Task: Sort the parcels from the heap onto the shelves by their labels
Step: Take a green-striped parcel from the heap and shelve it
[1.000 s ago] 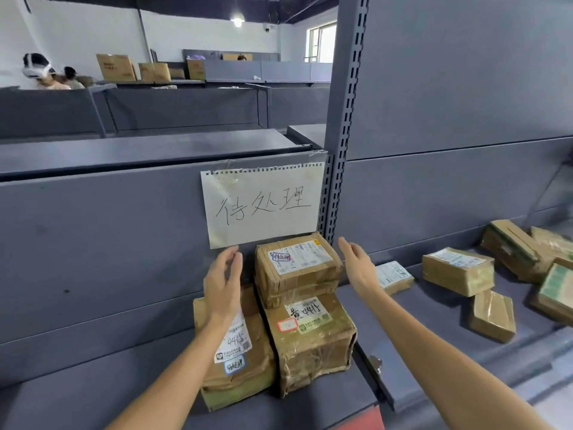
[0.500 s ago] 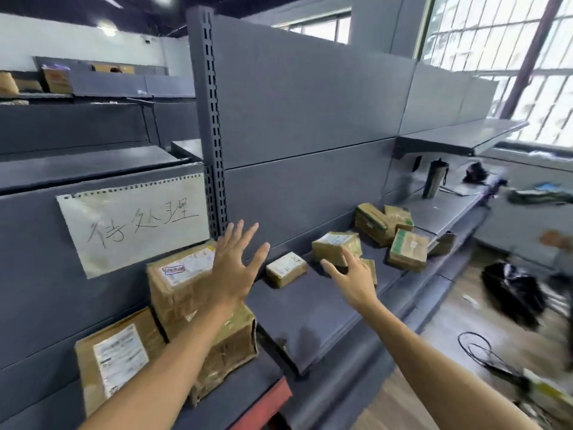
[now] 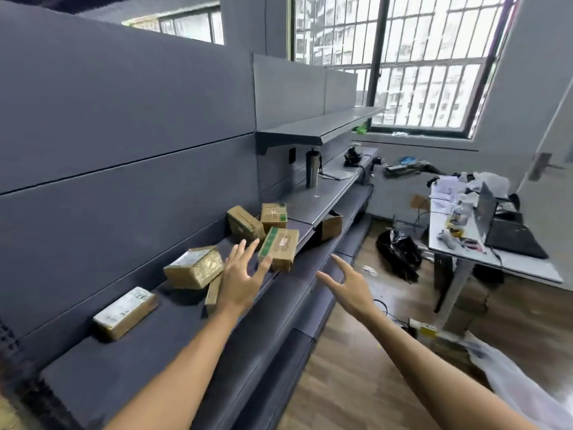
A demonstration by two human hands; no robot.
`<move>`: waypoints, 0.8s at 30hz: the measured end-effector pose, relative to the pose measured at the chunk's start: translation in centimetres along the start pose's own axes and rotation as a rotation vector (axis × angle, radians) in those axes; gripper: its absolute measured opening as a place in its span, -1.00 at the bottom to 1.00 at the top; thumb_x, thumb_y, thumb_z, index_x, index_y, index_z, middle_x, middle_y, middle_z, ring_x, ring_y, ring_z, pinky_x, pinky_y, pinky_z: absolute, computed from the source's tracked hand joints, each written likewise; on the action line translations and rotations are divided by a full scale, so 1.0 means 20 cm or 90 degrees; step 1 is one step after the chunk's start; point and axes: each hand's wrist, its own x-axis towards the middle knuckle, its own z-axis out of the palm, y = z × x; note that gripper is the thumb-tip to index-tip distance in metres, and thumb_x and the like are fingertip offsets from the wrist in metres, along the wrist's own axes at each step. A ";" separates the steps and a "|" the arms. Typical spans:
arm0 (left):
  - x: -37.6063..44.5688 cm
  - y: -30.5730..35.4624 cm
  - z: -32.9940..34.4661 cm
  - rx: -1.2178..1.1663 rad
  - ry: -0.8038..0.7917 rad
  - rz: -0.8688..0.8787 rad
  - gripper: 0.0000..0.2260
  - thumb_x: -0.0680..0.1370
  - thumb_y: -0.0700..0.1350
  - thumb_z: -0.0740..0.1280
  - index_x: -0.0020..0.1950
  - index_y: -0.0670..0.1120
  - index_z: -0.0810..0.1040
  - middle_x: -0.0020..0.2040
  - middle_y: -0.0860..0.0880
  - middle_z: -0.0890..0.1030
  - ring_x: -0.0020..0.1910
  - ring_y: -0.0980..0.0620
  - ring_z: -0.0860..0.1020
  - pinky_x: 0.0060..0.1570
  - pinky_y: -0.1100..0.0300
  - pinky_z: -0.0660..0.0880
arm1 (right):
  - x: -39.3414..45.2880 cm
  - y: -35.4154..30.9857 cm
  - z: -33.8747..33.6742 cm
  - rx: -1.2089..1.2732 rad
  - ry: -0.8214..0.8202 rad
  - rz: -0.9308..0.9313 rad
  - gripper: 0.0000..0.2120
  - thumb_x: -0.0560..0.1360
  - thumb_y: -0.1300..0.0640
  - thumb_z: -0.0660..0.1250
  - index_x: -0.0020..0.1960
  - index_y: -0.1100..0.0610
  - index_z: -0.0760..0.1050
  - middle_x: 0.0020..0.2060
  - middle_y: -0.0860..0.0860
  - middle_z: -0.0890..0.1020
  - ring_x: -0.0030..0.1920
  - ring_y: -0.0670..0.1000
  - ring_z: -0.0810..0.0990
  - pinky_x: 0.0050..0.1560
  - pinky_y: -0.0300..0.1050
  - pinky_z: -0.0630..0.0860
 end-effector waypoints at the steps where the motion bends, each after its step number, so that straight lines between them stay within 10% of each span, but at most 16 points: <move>1: 0.04 0.02 0.08 0.000 -0.009 0.004 -0.23 0.43 0.42 0.08 0.53 0.05 0.38 0.59 -0.09 0.27 0.60 -0.04 0.14 0.57 -0.09 0.07 | 0.04 0.06 -0.05 -0.002 0.006 0.009 -0.28 0.50 -0.22 0.42 0.55 0.04 0.32 0.46 0.04 0.45 0.49 0.07 0.37 0.47 -0.02 0.29; 24: 1.33 -0.34 0.65 -0.057 0.143 -0.172 -0.36 0.51 0.31 0.18 0.51 0.02 0.40 0.54 -0.07 0.37 0.53 -0.05 0.29 0.51 -0.10 0.22 | 1.69 0.29 -0.01 -0.031 -0.162 -0.045 -0.25 0.49 -0.21 0.43 0.57 0.00 0.27 0.49 0.02 0.42 0.50 0.06 0.34 0.38 -0.07 0.34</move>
